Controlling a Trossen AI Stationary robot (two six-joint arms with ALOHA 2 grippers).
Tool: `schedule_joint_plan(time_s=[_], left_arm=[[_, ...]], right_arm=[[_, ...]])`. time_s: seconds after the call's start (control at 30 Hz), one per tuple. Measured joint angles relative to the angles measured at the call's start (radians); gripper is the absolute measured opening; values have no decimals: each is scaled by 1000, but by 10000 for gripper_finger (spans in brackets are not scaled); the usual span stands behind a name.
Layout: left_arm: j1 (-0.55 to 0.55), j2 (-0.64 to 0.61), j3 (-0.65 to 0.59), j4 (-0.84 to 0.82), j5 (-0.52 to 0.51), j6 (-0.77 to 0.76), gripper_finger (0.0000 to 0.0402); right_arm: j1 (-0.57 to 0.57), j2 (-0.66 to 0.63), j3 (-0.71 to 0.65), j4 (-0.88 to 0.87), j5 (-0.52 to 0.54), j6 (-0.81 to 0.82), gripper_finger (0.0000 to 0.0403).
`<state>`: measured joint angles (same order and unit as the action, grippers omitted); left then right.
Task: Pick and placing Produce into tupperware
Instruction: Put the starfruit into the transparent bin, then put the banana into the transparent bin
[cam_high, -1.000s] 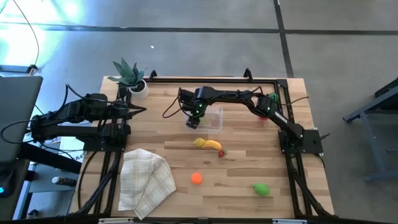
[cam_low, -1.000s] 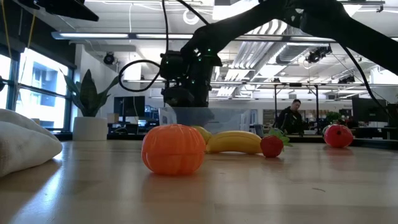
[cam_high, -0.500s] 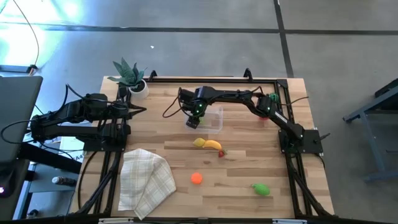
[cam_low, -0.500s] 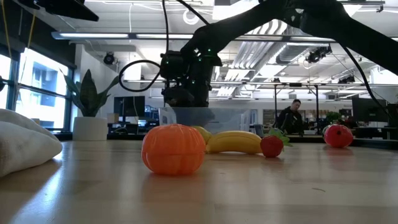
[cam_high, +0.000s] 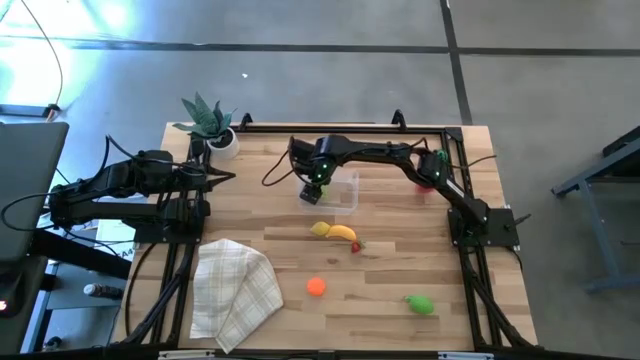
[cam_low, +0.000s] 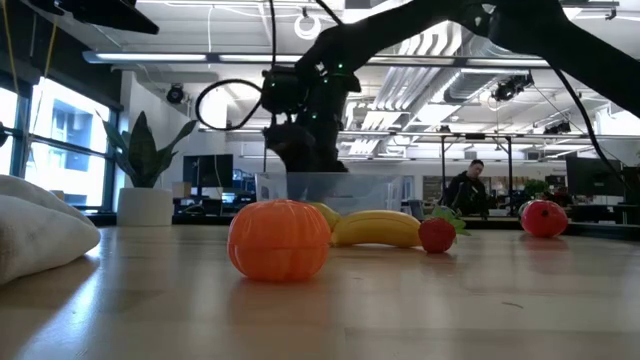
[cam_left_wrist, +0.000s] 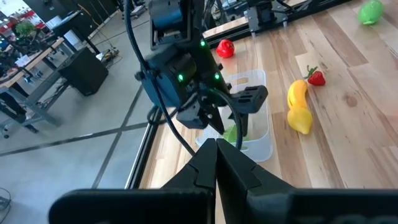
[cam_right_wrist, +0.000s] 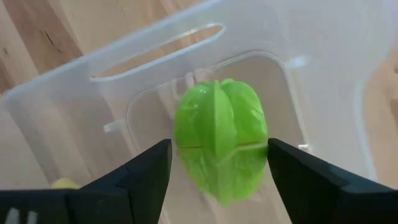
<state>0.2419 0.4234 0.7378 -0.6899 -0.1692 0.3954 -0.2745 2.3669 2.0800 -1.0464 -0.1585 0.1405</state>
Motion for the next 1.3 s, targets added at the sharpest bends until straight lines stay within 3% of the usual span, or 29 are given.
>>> schedule_joint_plan(time_s=[0.43, 0.67, 1.0, 1.3], left_arm=[[0, 0, 0, 0, 0, 0, 1], [0, 0, 0, 0, 0, 0, 1], [0, 0, 0, 0, 0, 0, 1], [0, 0, 0, 0, 0, 0, 1]], right_arm=[[-3, -119, 1, -108, 45, 35, 256], [9, -222, 1, -275, 105, 101, 256], [177, -297, 0, -428, 304, 251, 256], [336, -297, -1, -460, 411, 377, 256]])
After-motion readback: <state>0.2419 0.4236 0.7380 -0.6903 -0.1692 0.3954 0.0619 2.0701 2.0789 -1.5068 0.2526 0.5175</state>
